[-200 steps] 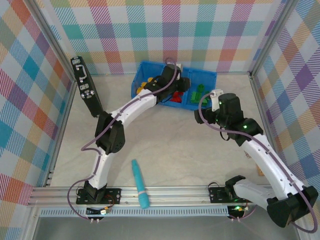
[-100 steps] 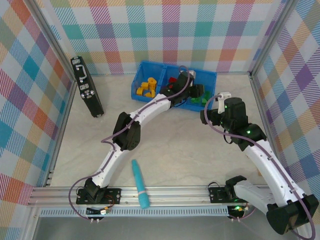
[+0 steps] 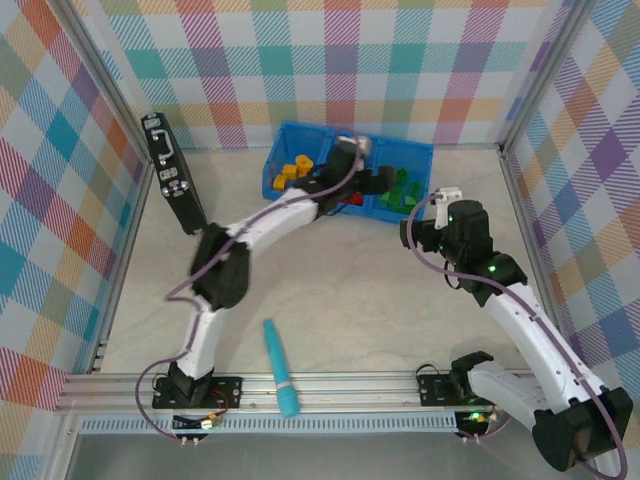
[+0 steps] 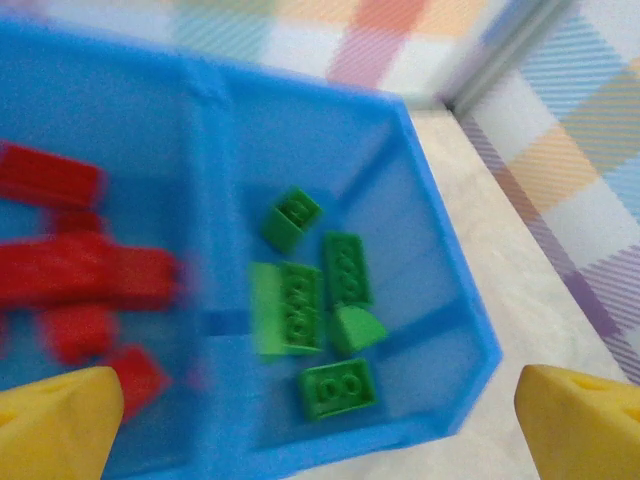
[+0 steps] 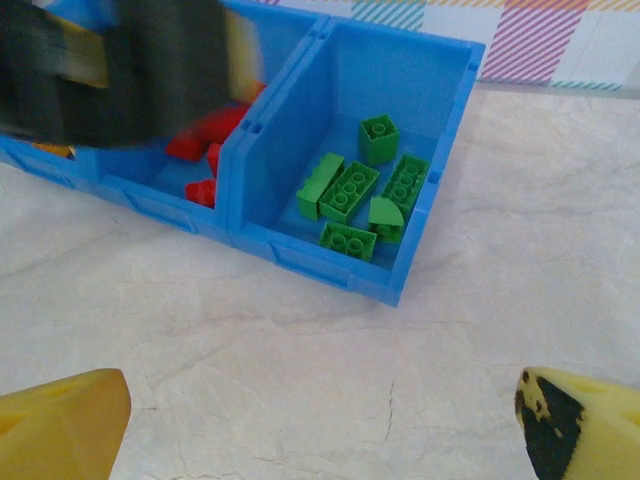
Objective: Sort the legos into containers by color
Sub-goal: Place the lego in the container, then reset both arms
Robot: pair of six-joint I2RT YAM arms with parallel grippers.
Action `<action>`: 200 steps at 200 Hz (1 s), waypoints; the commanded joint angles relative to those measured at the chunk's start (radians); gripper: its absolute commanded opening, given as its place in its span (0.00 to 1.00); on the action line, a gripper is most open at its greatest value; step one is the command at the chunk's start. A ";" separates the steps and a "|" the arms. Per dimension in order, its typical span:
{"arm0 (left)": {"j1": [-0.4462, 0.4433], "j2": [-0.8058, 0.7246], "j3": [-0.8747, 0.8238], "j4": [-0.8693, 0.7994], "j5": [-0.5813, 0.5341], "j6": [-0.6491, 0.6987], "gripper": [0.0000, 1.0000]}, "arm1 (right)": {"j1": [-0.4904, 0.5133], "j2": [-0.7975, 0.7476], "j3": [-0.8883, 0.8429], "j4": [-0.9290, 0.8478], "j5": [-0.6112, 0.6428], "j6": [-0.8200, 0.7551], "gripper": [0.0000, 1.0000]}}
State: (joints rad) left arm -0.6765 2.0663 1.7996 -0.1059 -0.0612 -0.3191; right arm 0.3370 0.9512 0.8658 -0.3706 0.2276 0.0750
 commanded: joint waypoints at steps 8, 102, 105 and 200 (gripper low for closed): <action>0.110 -0.407 -0.447 0.327 -0.246 0.225 1.00 | -0.033 0.062 -0.055 0.159 -0.006 0.025 0.99; 0.522 -0.891 -1.325 0.555 -0.447 0.269 1.00 | -0.078 0.064 -0.394 0.521 0.279 0.028 0.99; 0.529 -0.877 -1.337 0.582 -0.439 0.265 1.00 | -0.078 0.069 -0.404 0.543 0.273 0.023 0.99; 0.566 -0.517 -1.376 0.906 -0.221 0.320 1.00 | -0.191 0.330 -0.419 0.855 0.036 -0.090 0.99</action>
State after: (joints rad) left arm -0.1253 1.5379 0.4576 0.6125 -0.4114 -0.0284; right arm 0.2050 1.2415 0.4397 0.3256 0.3943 0.0330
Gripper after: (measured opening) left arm 0.999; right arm 0.988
